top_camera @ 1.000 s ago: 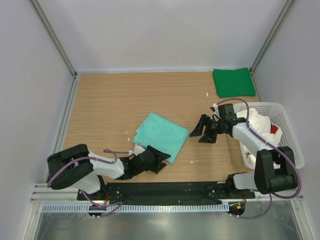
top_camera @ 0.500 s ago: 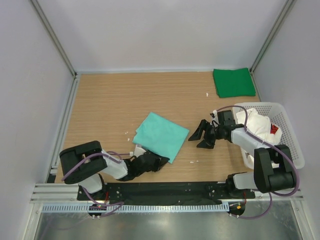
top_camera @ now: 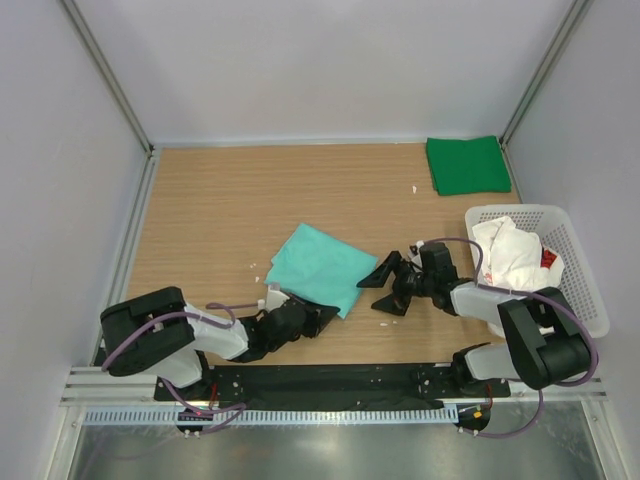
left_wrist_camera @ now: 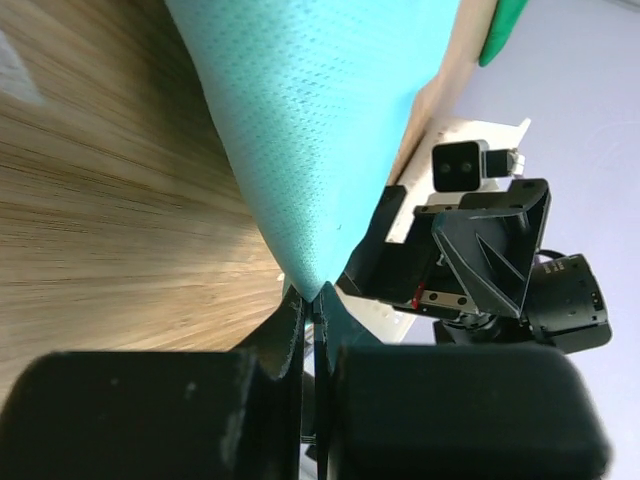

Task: Fold and stack the t-shirts
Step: Neatly place the folded tshirt to the corner

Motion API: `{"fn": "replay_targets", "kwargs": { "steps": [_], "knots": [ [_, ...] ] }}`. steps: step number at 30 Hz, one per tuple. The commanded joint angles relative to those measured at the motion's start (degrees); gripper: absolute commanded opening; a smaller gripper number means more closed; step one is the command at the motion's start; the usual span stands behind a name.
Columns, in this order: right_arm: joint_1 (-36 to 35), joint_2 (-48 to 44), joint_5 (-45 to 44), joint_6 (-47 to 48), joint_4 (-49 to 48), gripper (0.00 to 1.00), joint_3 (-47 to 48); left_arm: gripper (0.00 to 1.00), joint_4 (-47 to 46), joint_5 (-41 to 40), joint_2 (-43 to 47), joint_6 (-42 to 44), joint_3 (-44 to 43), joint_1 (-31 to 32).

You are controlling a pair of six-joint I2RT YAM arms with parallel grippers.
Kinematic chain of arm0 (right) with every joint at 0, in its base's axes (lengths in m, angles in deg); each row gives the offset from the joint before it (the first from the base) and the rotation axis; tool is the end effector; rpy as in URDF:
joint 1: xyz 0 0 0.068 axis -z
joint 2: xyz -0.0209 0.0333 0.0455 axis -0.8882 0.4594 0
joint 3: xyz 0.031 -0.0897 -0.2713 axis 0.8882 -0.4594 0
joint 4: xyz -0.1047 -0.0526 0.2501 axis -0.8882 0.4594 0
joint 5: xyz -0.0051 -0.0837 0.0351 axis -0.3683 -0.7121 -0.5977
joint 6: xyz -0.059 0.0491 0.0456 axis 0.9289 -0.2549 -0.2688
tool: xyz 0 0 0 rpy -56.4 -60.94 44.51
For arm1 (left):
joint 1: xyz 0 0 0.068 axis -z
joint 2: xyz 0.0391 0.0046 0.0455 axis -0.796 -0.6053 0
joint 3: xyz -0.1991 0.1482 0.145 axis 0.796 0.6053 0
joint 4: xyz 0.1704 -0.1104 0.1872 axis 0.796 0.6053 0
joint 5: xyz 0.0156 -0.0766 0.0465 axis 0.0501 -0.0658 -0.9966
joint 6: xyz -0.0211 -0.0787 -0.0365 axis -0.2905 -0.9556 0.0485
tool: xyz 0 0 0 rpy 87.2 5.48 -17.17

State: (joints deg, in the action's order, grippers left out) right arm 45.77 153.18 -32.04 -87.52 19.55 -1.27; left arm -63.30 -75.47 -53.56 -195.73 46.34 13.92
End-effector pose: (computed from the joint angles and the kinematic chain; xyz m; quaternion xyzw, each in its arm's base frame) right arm 0.2171 0.1175 0.1002 0.2173 0.8607 0.4540 0.0762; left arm 0.1345 -0.2386 0.0930 -0.4343 0.7464 -0.4798 0.1550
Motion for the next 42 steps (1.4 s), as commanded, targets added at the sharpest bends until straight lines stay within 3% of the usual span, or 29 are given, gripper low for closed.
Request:
{"fn": "replay_targets", "kwargs": {
  "steps": [1,13,23,33,42],
  "knots": [
    [-1.5,-0.4,-3.6,-7.8,-10.8,0.86,-0.5,0.0,-0.9,-2.8,2.4,-7.2,-1.2,0.0],
    [-5.6,4.7,-9.0,-14.6,-12.4,0.82,0.2,0.0,4.0,-5.0,8.7,-7.2,-2.6,-0.4],
    [-5.8,13.5,-13.9,-20.2,-23.0,0.73,0.0,0.0,4.1,-4.7,9.1,-7.3,-2.7,-0.4],
    [-5.8,18.3,-18.8,-16.5,-24.8,0.59,1.3,0.0,6.4,-5.6,12.2,-7.9,-2.6,-0.4],
    [-5.7,20.5,-20.8,-7.3,-19.2,0.57,7.3,0.0,7.0,-3.8,12.0,-8.0,-2.1,-0.5]
  ]
}}
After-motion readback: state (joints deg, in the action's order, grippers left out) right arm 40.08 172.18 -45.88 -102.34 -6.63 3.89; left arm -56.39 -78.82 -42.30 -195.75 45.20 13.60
